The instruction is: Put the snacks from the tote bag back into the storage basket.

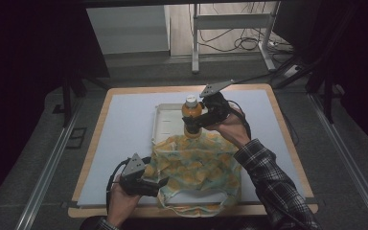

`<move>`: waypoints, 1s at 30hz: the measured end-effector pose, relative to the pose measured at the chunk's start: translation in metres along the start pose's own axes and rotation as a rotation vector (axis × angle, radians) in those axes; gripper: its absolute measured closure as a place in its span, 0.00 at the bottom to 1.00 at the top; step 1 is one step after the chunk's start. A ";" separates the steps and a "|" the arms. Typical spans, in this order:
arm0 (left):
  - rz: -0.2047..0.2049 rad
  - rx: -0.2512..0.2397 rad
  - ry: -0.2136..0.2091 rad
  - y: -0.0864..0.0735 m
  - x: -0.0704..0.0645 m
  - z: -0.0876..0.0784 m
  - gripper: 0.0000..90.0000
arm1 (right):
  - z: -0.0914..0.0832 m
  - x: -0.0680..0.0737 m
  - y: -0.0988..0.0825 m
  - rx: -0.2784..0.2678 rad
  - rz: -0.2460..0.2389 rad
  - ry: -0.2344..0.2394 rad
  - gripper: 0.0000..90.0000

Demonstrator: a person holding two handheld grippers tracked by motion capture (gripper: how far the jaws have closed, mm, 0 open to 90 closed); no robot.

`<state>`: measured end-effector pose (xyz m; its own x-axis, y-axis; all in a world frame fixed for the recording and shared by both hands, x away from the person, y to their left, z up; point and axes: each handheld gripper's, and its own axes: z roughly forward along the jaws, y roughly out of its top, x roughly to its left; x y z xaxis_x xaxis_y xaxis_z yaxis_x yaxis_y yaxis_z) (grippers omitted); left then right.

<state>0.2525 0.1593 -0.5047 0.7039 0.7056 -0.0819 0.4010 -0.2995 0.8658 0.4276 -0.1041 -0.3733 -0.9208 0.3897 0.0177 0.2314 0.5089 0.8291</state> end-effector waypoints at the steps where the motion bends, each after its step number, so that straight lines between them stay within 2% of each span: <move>1: 0.000 0.000 0.000 0.000 0.000 0.000 0.03 | 0.001 -0.001 0.000 -0.001 -0.001 0.000 0.33; 30: 0.008 0.000 -0.005 0.001 -0.001 0.001 0.03 | 0.022 -0.015 0.003 0.000 -0.002 -0.022 0.33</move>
<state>0.2526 0.1583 -0.5044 0.7099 0.6999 -0.0779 0.3956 -0.3049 0.8663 0.4494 -0.0915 -0.3840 -0.9142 0.4053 0.0037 0.2293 0.5096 0.8293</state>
